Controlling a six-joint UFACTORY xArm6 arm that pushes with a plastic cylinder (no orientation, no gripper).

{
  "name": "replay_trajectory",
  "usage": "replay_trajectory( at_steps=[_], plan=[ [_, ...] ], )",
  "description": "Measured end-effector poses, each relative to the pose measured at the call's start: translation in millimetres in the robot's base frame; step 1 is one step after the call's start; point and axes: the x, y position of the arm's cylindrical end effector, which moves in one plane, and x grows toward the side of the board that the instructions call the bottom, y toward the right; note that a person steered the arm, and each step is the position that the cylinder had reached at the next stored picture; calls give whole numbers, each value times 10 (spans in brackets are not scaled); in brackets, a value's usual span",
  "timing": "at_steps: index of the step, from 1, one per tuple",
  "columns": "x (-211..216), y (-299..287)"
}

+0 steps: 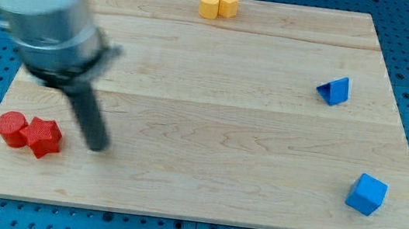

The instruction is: Slide blue cube to the blue triangle

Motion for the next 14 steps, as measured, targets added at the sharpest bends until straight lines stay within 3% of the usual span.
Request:
replay_trajectory(
  at_steps=[2, 3, 4, 7, 10, 13, 14],
  plan=[
    [681, 1489],
    [756, 2584],
    [755, 3277],
    [7, 3549],
    [-625, 3456],
    [-821, 3749],
    [-745, 3486]
  ],
)
